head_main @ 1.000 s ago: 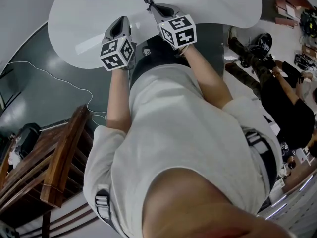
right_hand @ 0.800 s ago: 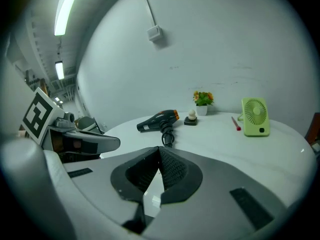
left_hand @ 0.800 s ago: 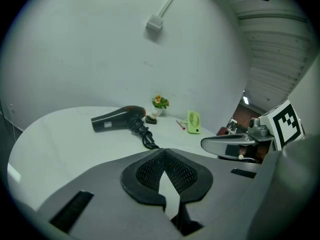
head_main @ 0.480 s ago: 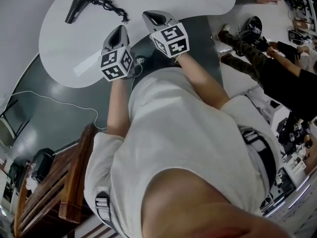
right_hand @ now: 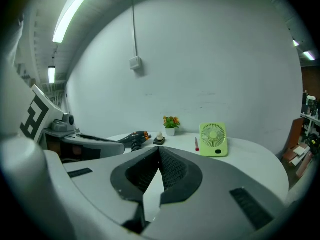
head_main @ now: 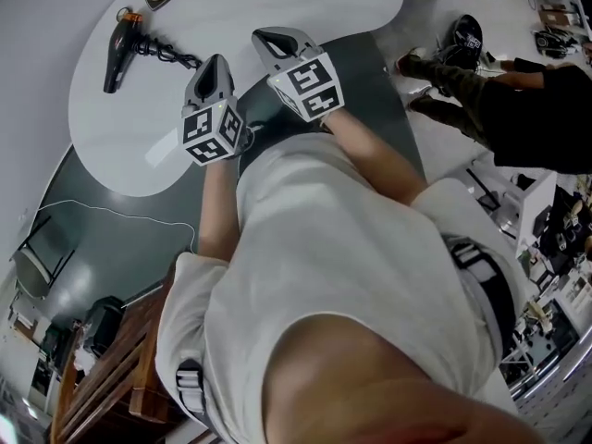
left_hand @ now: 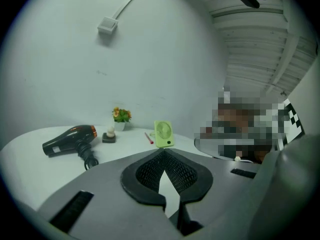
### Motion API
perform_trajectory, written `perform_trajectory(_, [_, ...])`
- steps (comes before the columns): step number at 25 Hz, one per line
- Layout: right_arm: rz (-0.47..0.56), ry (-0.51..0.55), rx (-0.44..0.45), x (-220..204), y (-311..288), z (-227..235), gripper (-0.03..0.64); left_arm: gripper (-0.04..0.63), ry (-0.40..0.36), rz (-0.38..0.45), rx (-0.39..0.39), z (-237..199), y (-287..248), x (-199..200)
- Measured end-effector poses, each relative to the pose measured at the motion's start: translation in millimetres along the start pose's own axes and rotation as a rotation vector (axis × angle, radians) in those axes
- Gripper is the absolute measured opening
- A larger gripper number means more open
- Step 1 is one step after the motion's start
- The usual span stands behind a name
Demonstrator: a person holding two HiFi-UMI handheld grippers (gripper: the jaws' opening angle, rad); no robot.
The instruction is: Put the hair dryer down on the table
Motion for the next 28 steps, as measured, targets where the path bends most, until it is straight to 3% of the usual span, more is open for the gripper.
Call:
perform_trajectory(9, [0.121,0.034,-0.013,47,14,22,-0.002,0.018,-0.076,0.123,0.044,21,11,53])
perform_trajectory(19, [0.21,0.042,-0.124,114,16,13,-0.003,0.018,-0.152,0.226,-0.034,14,38,123])
perform_trajectory(28, [0.252,0.104,-0.212,150,21,4,-0.003,0.018,-0.221,0.297,-0.043,2,60,161])
Point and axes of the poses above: the fingertips, and each gripper's own axes: y backward along the fingers, z to its right, x out of its top, the point moved 2 cm from there along y, backward along the fingers, and after that the axes turned 10 degrees about y, right-handed, at the moved point
